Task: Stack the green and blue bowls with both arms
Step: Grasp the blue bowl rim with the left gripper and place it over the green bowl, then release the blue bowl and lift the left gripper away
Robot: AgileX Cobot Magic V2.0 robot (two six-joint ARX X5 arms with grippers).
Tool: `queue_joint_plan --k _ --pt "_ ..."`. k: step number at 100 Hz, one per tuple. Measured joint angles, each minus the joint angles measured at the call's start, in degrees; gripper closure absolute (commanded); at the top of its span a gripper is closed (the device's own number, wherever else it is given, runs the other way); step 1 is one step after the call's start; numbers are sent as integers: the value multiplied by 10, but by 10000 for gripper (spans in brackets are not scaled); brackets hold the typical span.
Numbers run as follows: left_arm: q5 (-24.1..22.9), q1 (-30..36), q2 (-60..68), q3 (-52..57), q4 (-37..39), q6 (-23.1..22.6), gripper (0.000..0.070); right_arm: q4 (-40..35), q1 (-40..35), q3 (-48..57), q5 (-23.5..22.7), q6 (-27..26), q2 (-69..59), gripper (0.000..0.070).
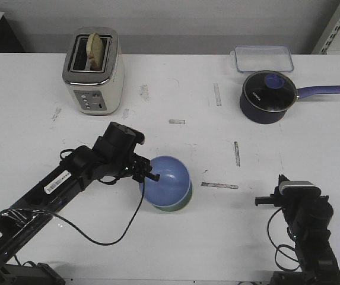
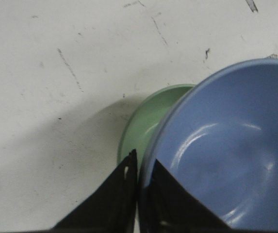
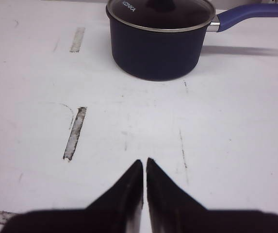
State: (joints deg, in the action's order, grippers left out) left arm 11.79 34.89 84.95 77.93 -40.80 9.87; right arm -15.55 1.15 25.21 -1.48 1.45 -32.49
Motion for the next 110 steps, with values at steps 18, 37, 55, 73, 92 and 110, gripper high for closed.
queue_joint_plan --k 18,37,55,73,92,110 --pt "0 15 30 0 12 0 700 0 0 0 0 0 0 699" --pt "0 16 57 0 17 0 700 0 0 0 0 0 0 699" --pt "0 16 60 0 16 0 695 0 0 0 0 0 0 699" --pt "0 16 60 0 16 0 384 0 0 0 0 0 0 699" --pt "0 16 60 0 19 0 38 0 0 0 0 0 0 699" --pt "0 16 60 6 18 0 47 0 0 0 0 0 0 699"
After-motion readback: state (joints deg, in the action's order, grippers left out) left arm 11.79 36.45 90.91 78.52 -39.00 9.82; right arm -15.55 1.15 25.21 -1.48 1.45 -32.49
